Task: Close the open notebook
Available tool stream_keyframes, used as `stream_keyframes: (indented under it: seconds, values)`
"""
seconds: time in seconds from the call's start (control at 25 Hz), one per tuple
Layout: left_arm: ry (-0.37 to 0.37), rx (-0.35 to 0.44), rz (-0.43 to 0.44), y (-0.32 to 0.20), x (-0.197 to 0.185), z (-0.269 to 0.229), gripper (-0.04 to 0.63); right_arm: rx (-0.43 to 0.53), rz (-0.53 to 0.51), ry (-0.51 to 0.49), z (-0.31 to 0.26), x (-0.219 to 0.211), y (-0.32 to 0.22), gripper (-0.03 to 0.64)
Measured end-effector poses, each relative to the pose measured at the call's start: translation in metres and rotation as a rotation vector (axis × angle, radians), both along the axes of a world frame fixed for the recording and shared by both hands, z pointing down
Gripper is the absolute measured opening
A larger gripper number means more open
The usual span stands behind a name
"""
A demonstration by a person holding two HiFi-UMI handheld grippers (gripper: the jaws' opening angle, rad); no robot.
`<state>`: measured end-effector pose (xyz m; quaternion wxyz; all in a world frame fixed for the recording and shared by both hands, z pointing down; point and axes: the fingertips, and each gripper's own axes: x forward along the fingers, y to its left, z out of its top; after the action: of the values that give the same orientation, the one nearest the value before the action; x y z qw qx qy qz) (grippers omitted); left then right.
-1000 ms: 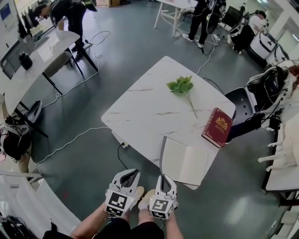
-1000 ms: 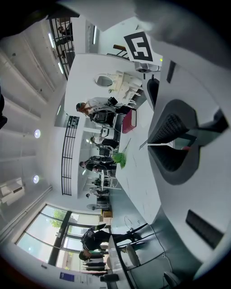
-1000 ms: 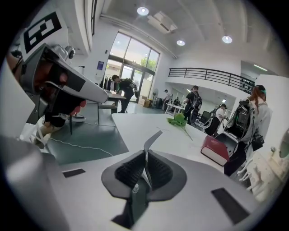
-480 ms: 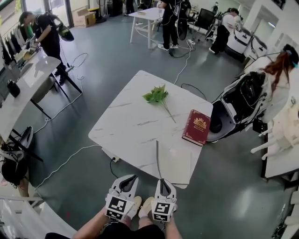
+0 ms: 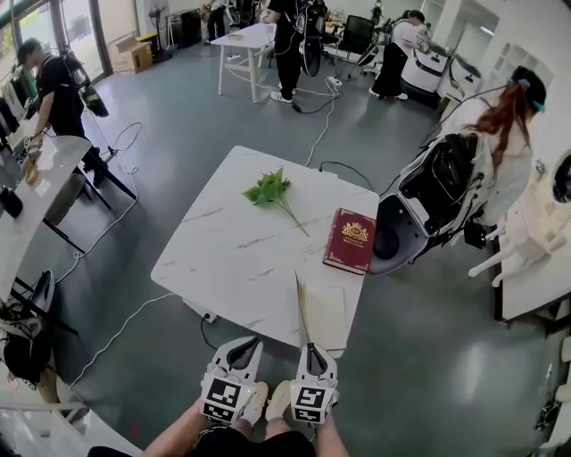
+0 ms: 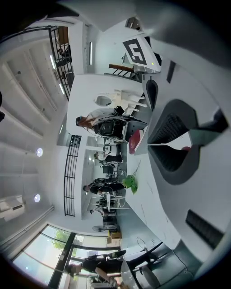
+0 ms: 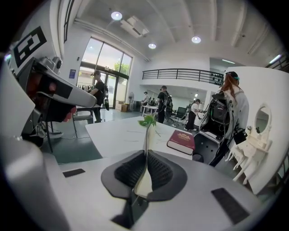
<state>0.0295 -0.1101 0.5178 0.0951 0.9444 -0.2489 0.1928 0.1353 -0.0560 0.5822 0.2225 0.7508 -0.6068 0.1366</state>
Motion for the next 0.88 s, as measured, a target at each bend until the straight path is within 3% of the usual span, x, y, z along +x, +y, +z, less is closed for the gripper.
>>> stream_keyframes:
  seconds: [0.88]
  values:
    - [-0.035,-0.022,0.105,0.005,0.087,0.015,0.031,-0.027,0.127,-0.072,0.024,0.08,0.025,0.037]
